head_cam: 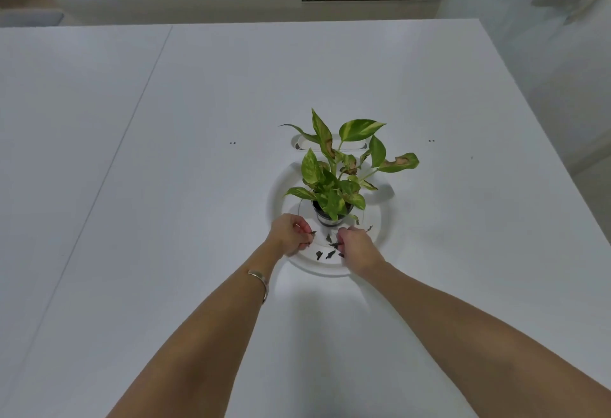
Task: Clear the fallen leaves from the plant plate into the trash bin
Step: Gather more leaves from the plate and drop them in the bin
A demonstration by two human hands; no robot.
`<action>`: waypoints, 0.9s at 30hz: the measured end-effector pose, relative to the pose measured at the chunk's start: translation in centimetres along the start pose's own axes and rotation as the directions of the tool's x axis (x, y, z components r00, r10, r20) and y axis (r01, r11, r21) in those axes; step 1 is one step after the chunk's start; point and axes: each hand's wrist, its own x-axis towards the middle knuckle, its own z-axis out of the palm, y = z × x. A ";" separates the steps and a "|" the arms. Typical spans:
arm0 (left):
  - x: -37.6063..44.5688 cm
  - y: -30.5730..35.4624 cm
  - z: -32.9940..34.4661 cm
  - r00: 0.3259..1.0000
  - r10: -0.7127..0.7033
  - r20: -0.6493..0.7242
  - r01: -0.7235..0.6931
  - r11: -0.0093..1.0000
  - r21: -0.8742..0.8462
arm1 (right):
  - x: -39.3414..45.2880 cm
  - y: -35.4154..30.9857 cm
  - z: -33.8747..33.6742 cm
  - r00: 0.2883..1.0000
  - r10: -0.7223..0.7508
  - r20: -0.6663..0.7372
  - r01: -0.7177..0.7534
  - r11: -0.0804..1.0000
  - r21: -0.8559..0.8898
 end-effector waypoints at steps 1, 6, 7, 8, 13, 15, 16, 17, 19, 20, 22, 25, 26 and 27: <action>0.1 0.0 -0.2 1.000 -0.015 0.005 0.015 0.999 -0.045 | 0.1 0.3 -0.4 1.000 0.013 0.003 -0.014 0.999 0.034; -1.3 -0.5 -2.4 1.000 -0.005 -0.013 0.002 0.978 -0.210 | -0.2 0.5 -3.4 0.998 -0.052 -0.041 0.055 0.996 0.066; -1.3 -0.8 -2.4 1.000 0.001 -0.005 -0.002 0.975 -0.221 | -0.5 0.8 -3.5 0.997 -0.061 -0.046 0.065 0.995 0.075; -1.4 -1.0 -2.4 1.000 0.004 0.001 -0.004 0.970 -0.244 | -0.8 1.3 -3.4 0.996 -0.078 -0.041 0.081 0.994 0.076; -2.7 -1.5 -3.0 1.000 -0.018 -0.009 0.012 0.878 -0.479 | -2.5 0.0 -2.7 0.980 -0.189 -0.057 0.194 0.976 0.100; -4.9 -1.8 -3.7 0.998 -0.021 -0.060 -0.018 0.811 -0.585 | -3.2 -1.6 -2.5 0.952 -0.301 -0.058 0.306 0.946 0.104; -6.2 -2.1 -4.2 0.995 -0.022 -0.099 -0.045 0.776 -0.629 | -3.2 -2.6 -2.5 0.927 -0.371 -0.054 0.375 0.923 0.089; -7.9 -2.8 -4.8 0.988 -0.032 -0.149 -0.077 0.738 -0.670 | -3.4 -4.1 -2.4 0.900 -0.434 -0.039 0.436 0.896 0.081; -11.0 -4.8 -5.8 0.969 -0.073 -0.237 -0.129 0.669 -0.732 | -3.6 -6.8 -2.0 0.858 -0.512 -0.037 0.513 0.852 0.105; -12.8 -6.1 -6.1 0.954 -0.107 -0.279 -0.151 0.632 -0.760 | -3.9 -8.3 -1.7 0.835 -0.549 -0.048 0.550 0.826 0.125; -16.6 -9.1 -6.8 0.921 -0.179 -0.347 -0.195 0.558 -0.807 | -5.0 -11.3 -0.8 0.805 -0.591 -0.054 0.591 0.788 0.175; -22.7 -14.0 -7.7 0.852 -0.293 -0.434 -0.262 0.480 -0.838 | -7.5 -16.1 1.4 0.805 -0.592 -0.018 0.566 0.760 0.319; -24.6 -15.7 -7.9 0.820 -0.338 -0.461 -0.284 0.458 -0.842 | -8.4 -17.7 2.2 0.808 -0.589 -0.003 0.548 0.750 0.371; -26.6 -17.3 -8.0 0.787 -0.381 -0.485 -0.312 0.434 -0.845 | -9.4 -19.3 3.1 0.806 -0.592 0.009 0.537 0.737 0.411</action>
